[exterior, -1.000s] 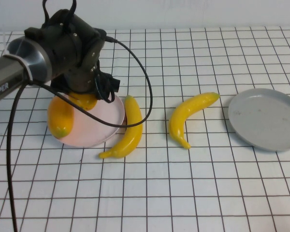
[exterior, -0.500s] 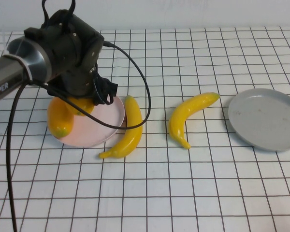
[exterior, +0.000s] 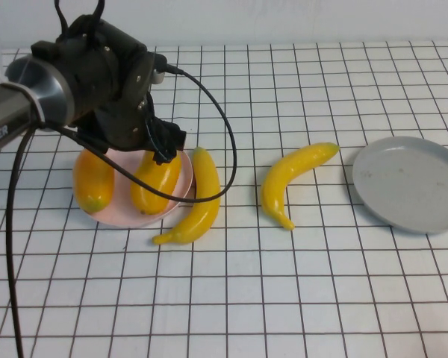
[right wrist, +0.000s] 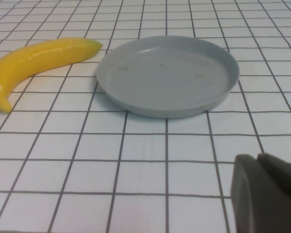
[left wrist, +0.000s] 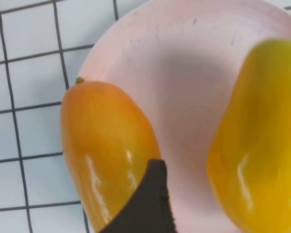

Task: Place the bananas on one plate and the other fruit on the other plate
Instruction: Put one type of fruit in the left plate, then put another type of fruit in the right plate

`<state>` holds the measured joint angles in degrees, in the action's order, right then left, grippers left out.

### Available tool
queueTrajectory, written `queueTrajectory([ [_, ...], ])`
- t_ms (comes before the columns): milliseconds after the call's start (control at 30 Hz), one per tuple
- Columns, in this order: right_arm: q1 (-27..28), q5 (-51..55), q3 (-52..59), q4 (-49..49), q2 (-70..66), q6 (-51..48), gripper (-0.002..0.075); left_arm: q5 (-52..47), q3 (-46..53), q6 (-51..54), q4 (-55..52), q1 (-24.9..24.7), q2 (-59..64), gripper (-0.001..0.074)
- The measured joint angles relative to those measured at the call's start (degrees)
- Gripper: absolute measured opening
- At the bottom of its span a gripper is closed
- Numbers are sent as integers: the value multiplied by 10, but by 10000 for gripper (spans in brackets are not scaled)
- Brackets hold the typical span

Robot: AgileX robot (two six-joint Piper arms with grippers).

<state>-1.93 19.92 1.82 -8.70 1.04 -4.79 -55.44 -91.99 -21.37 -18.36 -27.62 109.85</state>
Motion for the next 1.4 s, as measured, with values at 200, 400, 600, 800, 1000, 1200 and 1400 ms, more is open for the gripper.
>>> queueTrajectory([
  [200,0,0,0,0,0,0,-16,0,1,0,-20,-17,-9,652],
  [400,0,0,0,0,0,0,-16,15,22,-11,-147,-113,-83,184],
  [600,0,0,0,0,0,0,-17,-27,60,-100,-254,-203,-177,20],
  [800,0,0,0,0,0,0,-16,-83,66,-152,-240,-213,-243,0],
  [1000,0,0,0,0,0,0,-16,-93,66,-101,-176,-213,-323,-1],
  [1200,0,0,0,0,0,0,-16,-108,66,-60,-145,-214,-390,-2],
  [1400,0,0,0,0,0,0,-16,-90,91,-54,-138,-214,-399,-2],
])
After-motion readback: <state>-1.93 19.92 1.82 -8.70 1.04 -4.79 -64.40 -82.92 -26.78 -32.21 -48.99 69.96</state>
